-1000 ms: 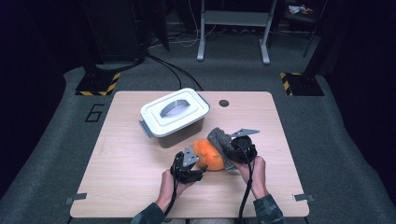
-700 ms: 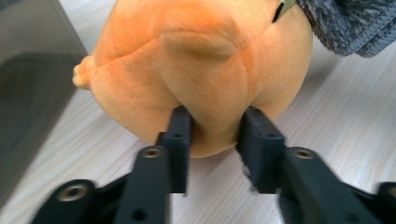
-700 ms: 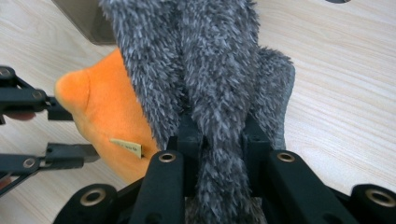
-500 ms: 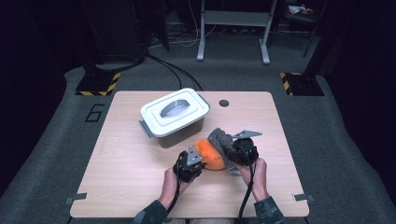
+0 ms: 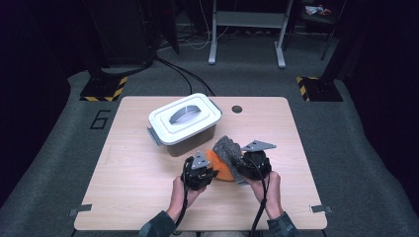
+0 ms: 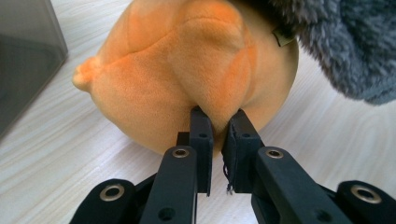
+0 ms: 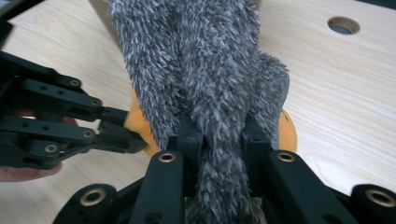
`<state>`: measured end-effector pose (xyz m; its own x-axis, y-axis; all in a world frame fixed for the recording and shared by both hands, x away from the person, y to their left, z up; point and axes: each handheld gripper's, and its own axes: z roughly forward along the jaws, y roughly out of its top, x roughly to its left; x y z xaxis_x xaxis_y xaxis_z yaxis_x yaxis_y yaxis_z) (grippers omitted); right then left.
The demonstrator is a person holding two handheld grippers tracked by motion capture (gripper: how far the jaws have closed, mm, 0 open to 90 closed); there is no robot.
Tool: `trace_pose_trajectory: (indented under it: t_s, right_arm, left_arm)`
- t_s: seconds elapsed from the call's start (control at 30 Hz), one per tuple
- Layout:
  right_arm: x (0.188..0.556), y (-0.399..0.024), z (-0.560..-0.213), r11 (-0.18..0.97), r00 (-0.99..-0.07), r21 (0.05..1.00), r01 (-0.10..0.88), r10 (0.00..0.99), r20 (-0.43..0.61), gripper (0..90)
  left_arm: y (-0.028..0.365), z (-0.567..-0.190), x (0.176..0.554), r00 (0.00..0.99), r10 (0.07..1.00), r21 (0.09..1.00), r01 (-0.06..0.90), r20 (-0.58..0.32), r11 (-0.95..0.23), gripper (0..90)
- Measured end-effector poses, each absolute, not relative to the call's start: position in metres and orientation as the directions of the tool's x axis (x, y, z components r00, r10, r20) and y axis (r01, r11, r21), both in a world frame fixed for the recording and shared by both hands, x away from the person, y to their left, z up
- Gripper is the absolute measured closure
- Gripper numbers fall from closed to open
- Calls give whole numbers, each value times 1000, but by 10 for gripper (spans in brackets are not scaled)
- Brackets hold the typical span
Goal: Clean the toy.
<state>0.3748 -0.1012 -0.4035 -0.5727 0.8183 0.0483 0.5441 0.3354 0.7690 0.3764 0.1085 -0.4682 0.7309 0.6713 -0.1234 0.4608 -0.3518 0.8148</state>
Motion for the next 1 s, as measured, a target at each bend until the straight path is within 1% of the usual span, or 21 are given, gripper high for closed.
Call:
trace_pose_trajectory:
  t_s: [0.07, 0.27, 0.53, 0.7, 1.0]
  right_arm:
    - [373, -97, -401, 343, -586, 773, 534, 809, 46, 746]
    - [377, -87, -407, 378, -590, 761, 527, 807, 8, 747]
    - [380, -89, -412, 364, -575, 761, 537, 818, 15, 748]
    - [382, -94, -413, 360, -573, 761, 539, 820, 18, 747]
    - [388, -116, -421, 310, -518, 751, 584, 854, 50, 747]
  left_arm:
    - [109, -465, 375, 733, 666, 817, 465, -140, -340, 829]
    - [107, -465, 375, 735, 665, 817, 460, -132, -347, 829]
    - [107, -467, 377, 720, 677, 812, 482, -152, -330, 827]
    - [109, -468, 378, 718, 681, 811, 482, -148, -332, 826]
    - [111, -469, 380, 719, 677, 808, 487, -157, -330, 825]
